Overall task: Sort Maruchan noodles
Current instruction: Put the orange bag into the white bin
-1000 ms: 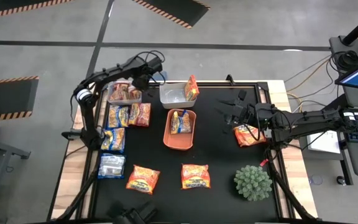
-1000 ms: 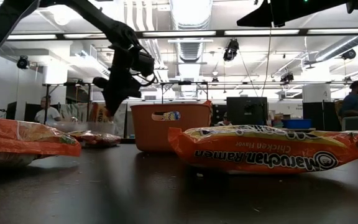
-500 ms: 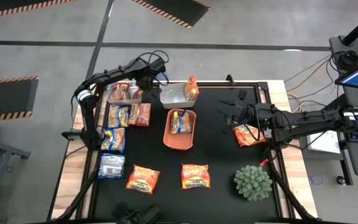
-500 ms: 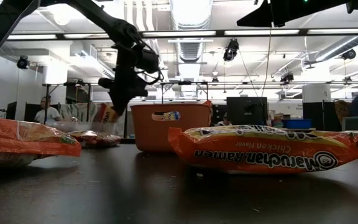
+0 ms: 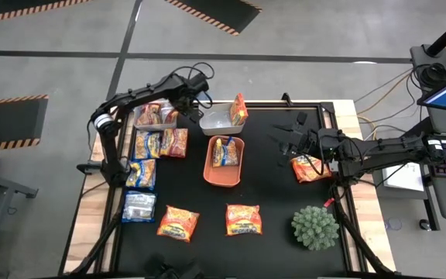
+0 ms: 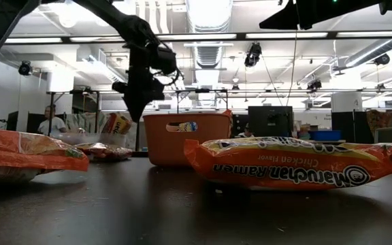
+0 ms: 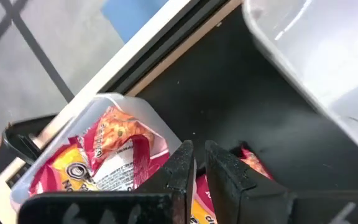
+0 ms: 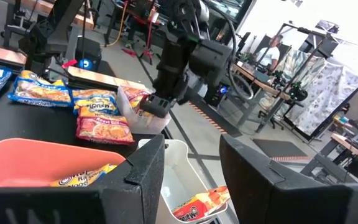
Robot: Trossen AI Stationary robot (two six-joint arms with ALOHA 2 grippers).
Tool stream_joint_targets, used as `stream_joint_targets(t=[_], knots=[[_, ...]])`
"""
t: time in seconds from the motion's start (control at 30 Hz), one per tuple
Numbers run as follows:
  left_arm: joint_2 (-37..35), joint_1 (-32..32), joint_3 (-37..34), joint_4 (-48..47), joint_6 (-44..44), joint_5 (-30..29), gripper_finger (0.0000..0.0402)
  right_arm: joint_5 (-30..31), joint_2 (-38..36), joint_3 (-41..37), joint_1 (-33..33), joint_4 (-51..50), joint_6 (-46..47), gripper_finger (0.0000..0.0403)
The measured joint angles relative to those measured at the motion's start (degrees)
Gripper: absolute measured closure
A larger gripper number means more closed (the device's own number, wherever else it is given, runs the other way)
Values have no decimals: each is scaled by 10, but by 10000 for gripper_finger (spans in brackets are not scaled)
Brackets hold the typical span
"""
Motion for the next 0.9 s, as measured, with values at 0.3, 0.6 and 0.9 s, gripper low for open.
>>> stream_joint_targets(t=[0.3,0.6,0.9], knots=[[-64,-88,-3,26,49,0,378,10,0,10,0,0,67,264],[-163,-231,-108,194,189,109,378,8,0,14,0,-55,256,267],[-318,-282,-352,490,253,285,378,-28,37,30,-3,-350,607,288]])
